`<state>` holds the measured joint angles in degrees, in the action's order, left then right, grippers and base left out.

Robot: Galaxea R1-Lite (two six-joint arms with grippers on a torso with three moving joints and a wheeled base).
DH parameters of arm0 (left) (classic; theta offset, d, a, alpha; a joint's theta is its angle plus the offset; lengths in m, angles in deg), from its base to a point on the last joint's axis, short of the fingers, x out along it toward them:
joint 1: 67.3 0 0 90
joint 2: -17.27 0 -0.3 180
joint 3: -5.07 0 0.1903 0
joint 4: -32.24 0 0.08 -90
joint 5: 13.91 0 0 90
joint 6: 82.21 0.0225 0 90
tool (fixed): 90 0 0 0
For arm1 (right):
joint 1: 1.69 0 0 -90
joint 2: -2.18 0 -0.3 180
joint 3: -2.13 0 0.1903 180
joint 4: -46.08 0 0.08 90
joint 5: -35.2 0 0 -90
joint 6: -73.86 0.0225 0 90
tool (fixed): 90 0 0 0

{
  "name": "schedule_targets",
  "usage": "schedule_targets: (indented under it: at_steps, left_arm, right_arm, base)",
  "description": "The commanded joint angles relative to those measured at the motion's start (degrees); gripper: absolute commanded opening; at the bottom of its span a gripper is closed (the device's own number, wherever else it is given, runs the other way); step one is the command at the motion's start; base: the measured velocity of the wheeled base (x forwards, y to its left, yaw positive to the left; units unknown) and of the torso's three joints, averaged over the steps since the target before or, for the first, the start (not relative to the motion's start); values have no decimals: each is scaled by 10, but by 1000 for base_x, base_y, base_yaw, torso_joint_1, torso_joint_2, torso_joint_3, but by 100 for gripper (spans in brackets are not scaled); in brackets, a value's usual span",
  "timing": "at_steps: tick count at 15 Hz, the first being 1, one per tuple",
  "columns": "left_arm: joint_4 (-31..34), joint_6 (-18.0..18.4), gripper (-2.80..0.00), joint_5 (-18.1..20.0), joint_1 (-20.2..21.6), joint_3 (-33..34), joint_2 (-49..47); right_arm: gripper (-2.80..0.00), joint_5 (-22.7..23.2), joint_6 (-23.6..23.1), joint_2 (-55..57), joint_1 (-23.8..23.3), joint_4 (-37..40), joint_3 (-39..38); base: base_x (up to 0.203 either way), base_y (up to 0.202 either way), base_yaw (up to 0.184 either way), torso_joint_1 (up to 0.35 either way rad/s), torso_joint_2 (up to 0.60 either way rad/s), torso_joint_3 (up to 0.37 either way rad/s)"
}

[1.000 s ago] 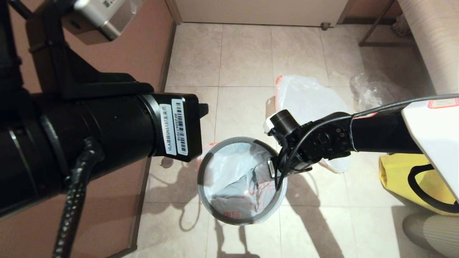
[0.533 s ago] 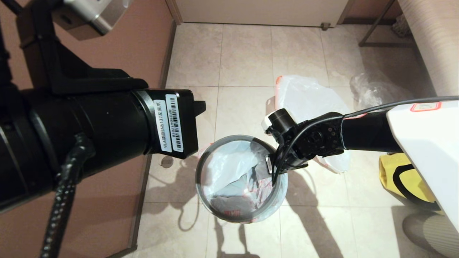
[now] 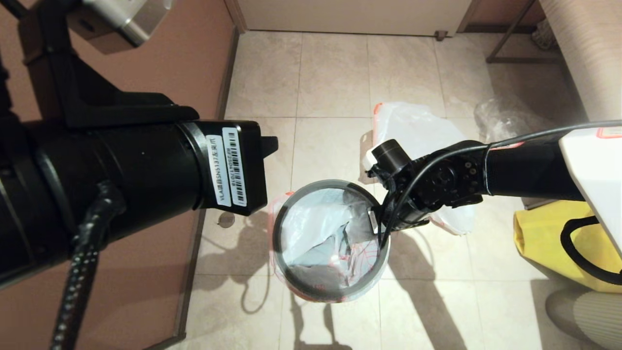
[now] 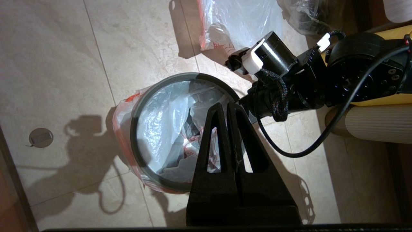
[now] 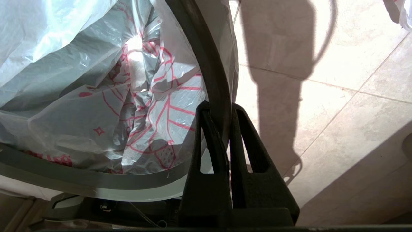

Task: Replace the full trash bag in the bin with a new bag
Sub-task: Place the trash can ring on the trash can

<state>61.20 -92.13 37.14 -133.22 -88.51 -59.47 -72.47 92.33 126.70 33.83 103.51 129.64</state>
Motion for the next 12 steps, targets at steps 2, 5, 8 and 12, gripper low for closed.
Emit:
schedule_targets:
  at_steps: [2, 5, 8, 12]
  left_arm:
    - [0, -1, -280, -3, 0, -1, 2]
    - [0, 0, -280, -3, 0, -1, 1]
    - [0, 0, -280, -3, 0, -1, 2]
    - [0, 0, -280, -3, 0, -2, 10]
  right_arm:
    - [-280, -8, 0, 18, 1, -2, 1]
    - [-280, -15, 0, 31, -3, -6, 2]
    - [-280, -15, 0, 39, -5, -13, 3]
    - [-280, -19, -3, 56, -5, -15, 33]
  base:
    - [0, 0, 0, 0, 0, 0]
    - [0, 0, 0, 0, 0, 0]
    - [0, 0, 0, 0, 0, 0]
    - [0, 0, 0, 0, 0, 0]
